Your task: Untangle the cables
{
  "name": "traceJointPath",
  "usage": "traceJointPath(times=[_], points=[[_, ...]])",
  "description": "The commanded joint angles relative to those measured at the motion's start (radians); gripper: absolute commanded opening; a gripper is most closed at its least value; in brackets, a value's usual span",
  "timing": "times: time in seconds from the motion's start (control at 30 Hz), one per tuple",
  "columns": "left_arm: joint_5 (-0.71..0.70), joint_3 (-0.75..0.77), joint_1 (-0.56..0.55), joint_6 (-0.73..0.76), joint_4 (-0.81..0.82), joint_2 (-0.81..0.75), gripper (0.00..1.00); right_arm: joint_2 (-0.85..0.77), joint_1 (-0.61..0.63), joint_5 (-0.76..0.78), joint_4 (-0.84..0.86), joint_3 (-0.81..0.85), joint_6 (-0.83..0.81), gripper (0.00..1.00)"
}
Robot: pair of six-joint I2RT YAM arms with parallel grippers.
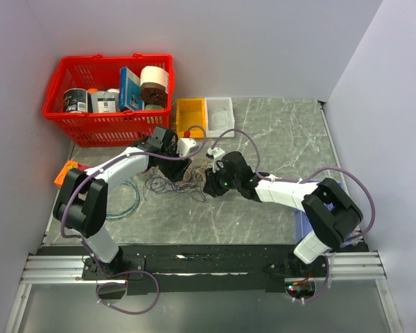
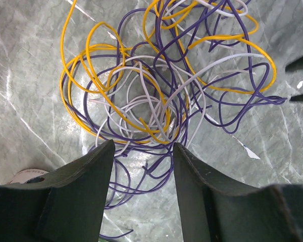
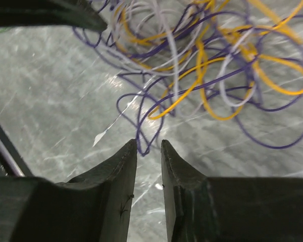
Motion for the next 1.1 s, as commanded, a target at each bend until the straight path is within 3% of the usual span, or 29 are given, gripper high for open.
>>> traceJointPath(times=[0.0,0.3,0.53,0.67,0.93,0.97,1.03,1.07], points=[[0.011,0.01,0.002,-0.015,-0.013,-0.014,0.56,-0.08,-0.04,0.096,0.001,0.034,-0.027,0.35],[0.014,0.007,0.002,-0.012,-0.012,-0.019,0.56,0.007,-0.181,0.076,-0.037,0.071,-0.031,0.38],[0.009,0.004,0.002,-0.014,-0.012,-0.019,0.56,0.105,-0.206,0.067,-0.023,0.134,-0.038,0.49],[0.012,0.002,0.002,-0.014,-0.013,-0.017,0.56,0.171,-0.213,0.086,-0.057,0.183,-0.042,0.5],[0.023,0.01,0.002,-0.011,-0.018,-0.019,0.56,0.221,-0.226,0.069,-0.068,0.184,-0.031,0.36],[0.028,0.011,0.002,-0.011,-0.018,-0.019,0.57,0.23,-0.227,0.063,-0.069,0.184,-0.033,0.27],[0.042,0.017,0.002,-0.011,-0.022,-0.024,0.57,0.234,-0.227,0.052,-0.069,0.186,-0.038,0.18],[0.048,0.02,0.002,-0.008,-0.025,-0.028,0.58,0.233,-0.229,0.053,-0.089,0.19,-0.041,0.03]])
